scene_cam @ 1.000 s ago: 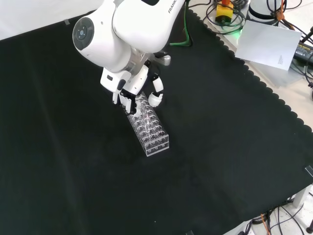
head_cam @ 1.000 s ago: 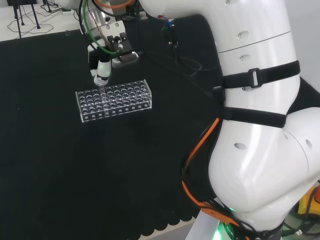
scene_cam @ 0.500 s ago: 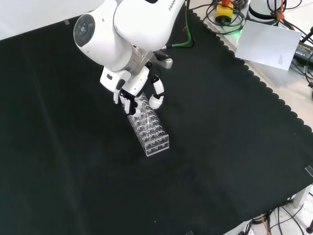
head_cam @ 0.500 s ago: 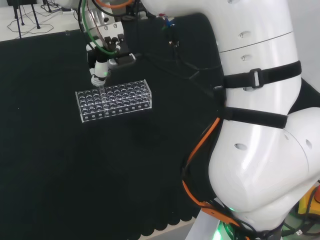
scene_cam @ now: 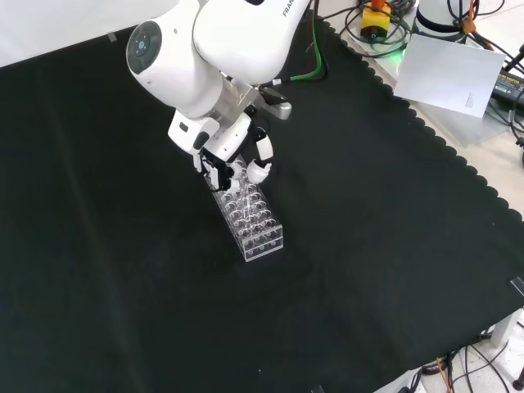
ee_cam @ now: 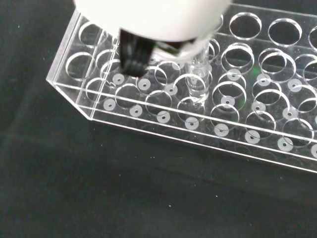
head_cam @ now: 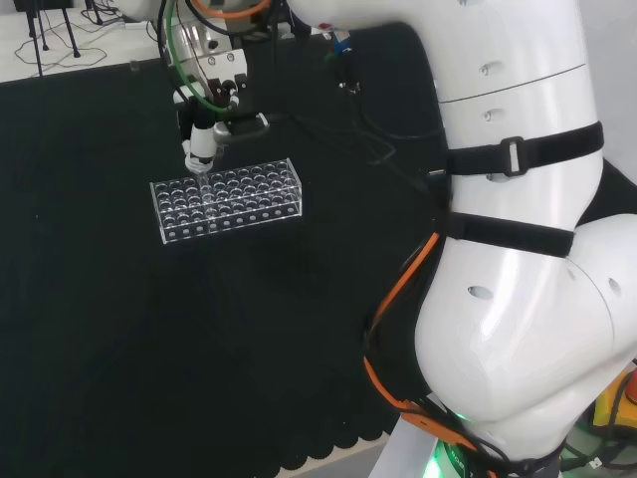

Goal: Pick up the test tube.

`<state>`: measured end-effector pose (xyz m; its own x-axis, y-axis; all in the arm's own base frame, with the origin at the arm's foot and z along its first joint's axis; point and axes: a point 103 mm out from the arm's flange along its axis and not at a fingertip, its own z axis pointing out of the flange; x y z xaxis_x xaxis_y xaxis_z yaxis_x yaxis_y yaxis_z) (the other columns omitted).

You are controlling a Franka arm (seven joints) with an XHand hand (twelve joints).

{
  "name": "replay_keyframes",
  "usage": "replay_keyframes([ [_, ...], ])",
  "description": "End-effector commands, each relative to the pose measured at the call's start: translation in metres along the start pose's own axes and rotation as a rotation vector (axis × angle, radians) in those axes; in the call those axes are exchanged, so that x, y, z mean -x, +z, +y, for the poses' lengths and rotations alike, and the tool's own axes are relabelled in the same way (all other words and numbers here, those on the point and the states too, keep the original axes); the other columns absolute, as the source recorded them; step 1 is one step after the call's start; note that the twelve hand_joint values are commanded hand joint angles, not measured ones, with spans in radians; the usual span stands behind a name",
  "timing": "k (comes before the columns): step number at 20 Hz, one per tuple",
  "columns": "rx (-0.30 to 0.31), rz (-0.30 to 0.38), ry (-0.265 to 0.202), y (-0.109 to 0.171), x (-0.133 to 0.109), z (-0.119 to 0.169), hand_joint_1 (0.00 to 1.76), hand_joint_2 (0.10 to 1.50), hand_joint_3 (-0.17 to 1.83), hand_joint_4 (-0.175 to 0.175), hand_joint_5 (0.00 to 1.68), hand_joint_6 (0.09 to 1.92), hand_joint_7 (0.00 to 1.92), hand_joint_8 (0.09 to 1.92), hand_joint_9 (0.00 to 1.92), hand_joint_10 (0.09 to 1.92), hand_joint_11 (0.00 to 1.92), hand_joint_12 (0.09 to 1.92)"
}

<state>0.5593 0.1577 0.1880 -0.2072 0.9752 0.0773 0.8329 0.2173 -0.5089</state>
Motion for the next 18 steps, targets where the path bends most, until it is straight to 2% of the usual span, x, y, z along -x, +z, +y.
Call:
replay_keyframes([
  [1,0.111,0.083,0.076,-0.0025,0.0008,-0.0008,1.27,0.69,0.58,-0.175,1.16,0.73,1.31,0.7,1.28,0.68,0.97,1.22],
  [4,0.164,0.086,0.098,-0.0025,-0.0012,-0.0011,1.38,0.67,0.6,-0.175,1.22,0.69,1.33,0.72,1.25,0.63,1.12,1.15],
  [7,0.214,0.074,0.092,-0.0041,-0.0042,-0.0003,1.43,0.61,0.69,-0.175,1.25,0.67,1.36,0.72,1.26,0.59,1.23,1.08],
  [10,0.252,0.065,0.078,-0.0072,-0.007,0.0009,1.43,0.68,0.56,-0.175,1.26,0.44,1.38,0.71,1.29,0.58,1.32,1.04],
  [14,0.26,0.056,0.062,-0.0092,-0.0087,0.0014,1.44,0.68,0.52,-0.175,1.34,0.21,1.44,0.59,1.37,0.44,1.38,1.02],
  [18,0.26,0.054,0.055,-0.0105,-0.007,-0.0017,1.44,0.67,0.53,-0.175,1.38,0.14,1.46,0.55,1.39,0.41,1.4,1.02],
])
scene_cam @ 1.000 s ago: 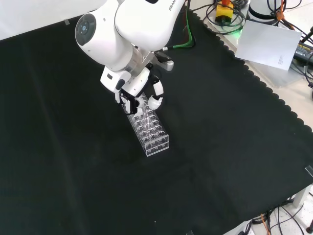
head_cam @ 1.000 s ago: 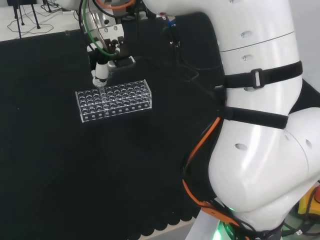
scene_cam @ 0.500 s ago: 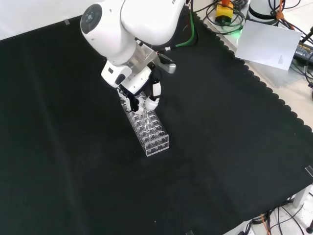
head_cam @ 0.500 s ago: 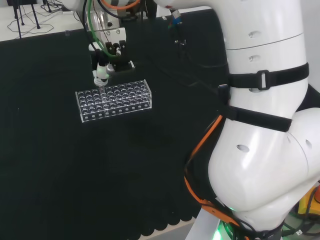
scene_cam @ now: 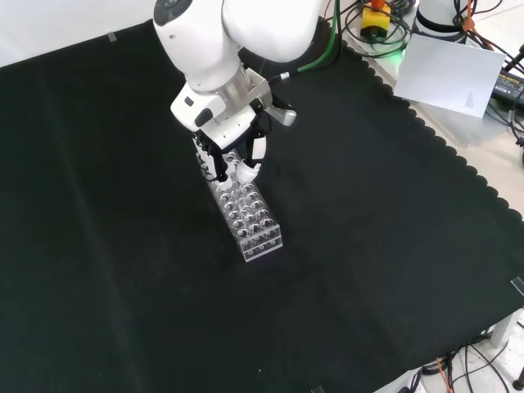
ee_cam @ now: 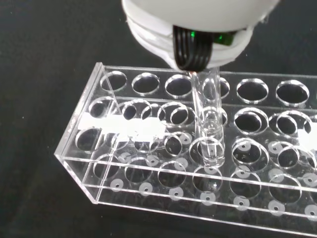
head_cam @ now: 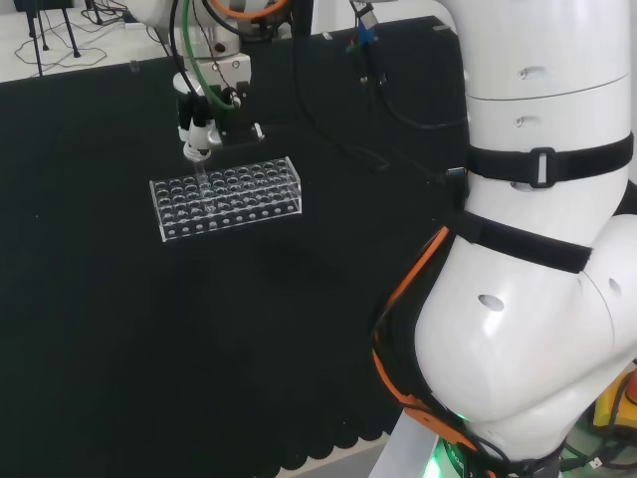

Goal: Pick up the test tube.

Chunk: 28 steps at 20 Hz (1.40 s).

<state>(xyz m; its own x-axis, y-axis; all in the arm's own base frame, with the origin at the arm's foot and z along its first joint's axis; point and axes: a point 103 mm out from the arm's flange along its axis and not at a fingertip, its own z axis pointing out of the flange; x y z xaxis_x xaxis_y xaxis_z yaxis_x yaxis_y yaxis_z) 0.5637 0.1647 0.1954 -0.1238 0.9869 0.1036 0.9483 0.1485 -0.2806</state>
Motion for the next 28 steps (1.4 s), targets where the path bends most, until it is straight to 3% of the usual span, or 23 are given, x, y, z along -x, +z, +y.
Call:
replay_keyframes([
  [1,0.003,-0.002,-0.013,-0.003,0.0,-0.003,1.44,0.67,0.53,-0.175,1.38,0.13,1.46,0.55,1.4,0.41,1.4,1.02],
  [17,0.099,0.062,-0.011,-0.028,0.009,-0.036,1.44,0.66,0.55,-0.175,1.4,0.09,1.46,0.55,1.4,0.41,1.41,1.02],
  [28,0.125,0.054,-0.04,-0.056,0.01,-0.036,1.44,0.65,0.56,-0.175,1.41,0.09,1.46,0.55,1.4,0.41,1.41,1.02],
])
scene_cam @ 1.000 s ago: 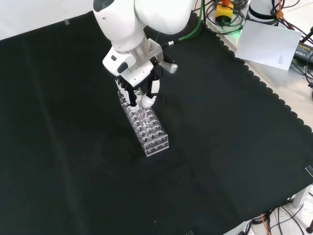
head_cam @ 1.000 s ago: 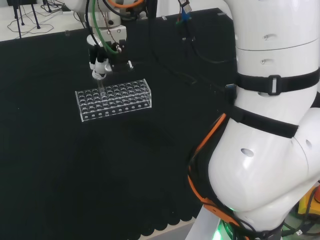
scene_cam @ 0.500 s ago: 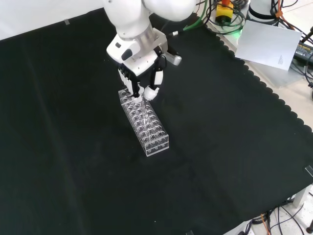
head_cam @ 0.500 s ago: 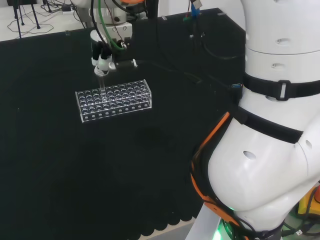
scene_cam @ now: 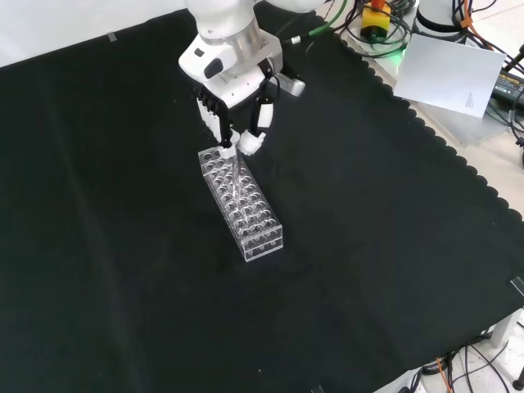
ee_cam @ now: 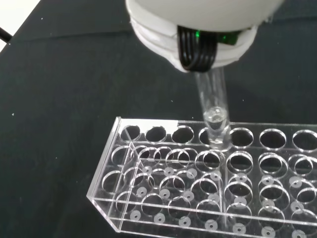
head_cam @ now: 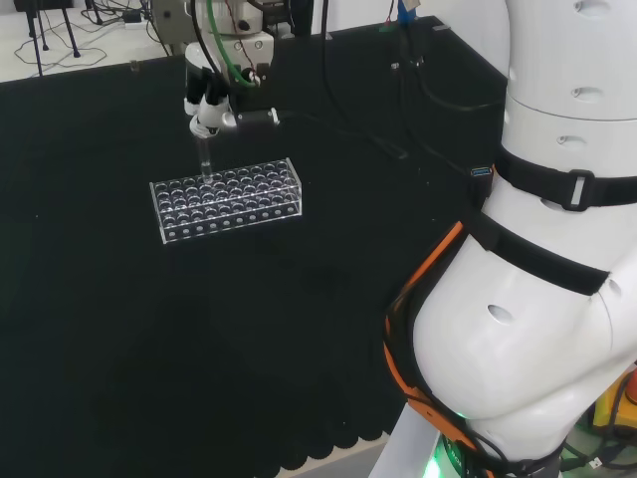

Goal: Pick up the test tube.

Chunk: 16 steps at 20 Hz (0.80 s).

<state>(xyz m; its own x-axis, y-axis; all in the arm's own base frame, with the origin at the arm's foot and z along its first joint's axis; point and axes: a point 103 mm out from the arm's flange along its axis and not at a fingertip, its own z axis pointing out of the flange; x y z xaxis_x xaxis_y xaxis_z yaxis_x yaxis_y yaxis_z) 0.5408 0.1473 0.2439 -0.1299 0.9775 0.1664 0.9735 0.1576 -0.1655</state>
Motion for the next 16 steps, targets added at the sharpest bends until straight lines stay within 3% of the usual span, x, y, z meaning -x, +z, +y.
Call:
replay_keyframes([
  [1,0.009,-0.007,-0.024,-0.017,-0.001,0.005,1.44,0.65,0.56,-0.175,1.41,0.09,1.46,0.55,1.4,0.41,1.41,1.02],
  [16,0.066,-0.026,-0.038,-0.069,0.013,-0.013,1.44,0.64,0.57,-0.175,1.42,0.09,1.47,0.55,1.41,0.4,1.41,1.02],
])
